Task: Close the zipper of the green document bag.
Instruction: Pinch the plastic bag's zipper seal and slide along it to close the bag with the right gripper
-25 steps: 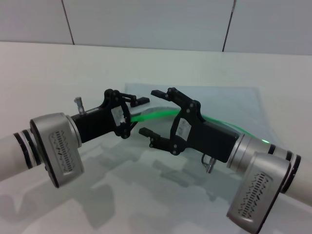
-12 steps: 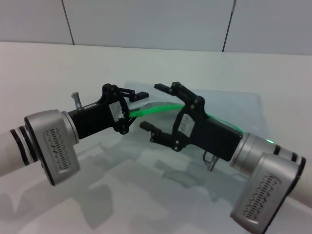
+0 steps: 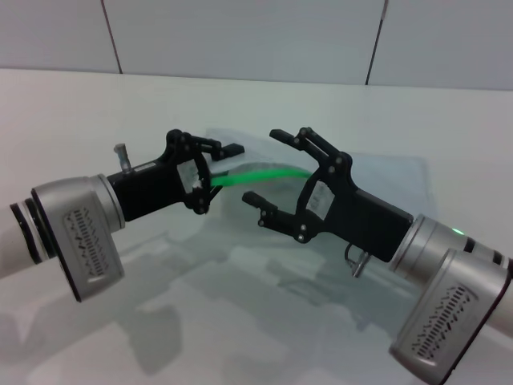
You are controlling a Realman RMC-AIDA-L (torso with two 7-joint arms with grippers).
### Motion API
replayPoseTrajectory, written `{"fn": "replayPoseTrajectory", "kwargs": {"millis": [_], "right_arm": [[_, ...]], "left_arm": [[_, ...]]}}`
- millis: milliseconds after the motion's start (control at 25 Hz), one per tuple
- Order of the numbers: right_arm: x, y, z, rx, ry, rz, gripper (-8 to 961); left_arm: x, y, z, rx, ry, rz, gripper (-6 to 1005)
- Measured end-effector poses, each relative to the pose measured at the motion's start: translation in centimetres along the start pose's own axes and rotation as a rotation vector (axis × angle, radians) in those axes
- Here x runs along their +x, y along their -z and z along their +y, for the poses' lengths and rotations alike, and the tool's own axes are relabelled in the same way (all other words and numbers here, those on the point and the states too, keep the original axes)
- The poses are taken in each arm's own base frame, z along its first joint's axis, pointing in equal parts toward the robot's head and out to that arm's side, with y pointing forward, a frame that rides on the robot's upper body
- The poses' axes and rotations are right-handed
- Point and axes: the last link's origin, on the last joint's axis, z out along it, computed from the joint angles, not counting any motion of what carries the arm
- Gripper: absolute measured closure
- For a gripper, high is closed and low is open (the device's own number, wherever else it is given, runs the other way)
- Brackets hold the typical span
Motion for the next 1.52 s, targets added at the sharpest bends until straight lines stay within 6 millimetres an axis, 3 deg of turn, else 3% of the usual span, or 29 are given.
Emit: {"fn": "replayPoseTrajectory", "kwargs": {"millis": [600, 1520], "right_arm": [[-1.5, -1.8, 0.4, -0.049, 0.009, -0.068, 86], [-2.4, -2.6, -0.5, 0.002, -0.006, -0.110, 90]], "left_arm": [[0.7, -0.3, -0.4, 0.017, 0.002, 0.046, 942], [1.1, 0.0, 0.0, 0.007, 0.000, 0.069, 942]]}}
